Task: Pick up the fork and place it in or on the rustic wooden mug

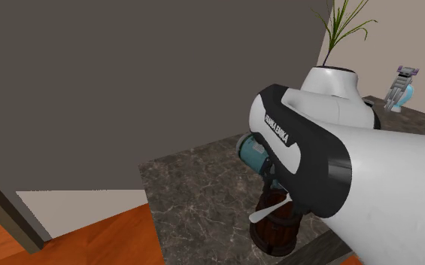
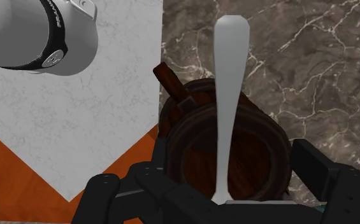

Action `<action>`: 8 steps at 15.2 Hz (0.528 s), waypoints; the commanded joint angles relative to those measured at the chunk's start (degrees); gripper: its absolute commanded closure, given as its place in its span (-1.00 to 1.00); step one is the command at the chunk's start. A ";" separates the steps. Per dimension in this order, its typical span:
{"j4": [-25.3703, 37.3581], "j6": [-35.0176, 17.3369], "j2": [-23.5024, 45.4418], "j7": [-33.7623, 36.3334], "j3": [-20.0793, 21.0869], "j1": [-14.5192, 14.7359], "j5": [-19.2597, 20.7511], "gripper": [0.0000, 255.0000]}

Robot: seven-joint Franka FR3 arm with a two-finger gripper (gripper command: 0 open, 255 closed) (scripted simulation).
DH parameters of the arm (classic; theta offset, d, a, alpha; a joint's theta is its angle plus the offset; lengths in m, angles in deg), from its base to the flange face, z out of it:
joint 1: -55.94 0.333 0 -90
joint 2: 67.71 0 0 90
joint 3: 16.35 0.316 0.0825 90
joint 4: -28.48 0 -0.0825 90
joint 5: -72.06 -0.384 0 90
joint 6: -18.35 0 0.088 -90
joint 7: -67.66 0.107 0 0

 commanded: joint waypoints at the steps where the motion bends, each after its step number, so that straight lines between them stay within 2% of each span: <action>1: 3.10 3.06 0.09 0.09 -0.88 -0.45 0.91 -1.00; 3: 6.68 6.19 0.57 0.22 -1.73 -0.87 1.78 -1.00; 8: 6.68 6.18 0.57 0.22 -1.74 -0.86 1.78 -1.00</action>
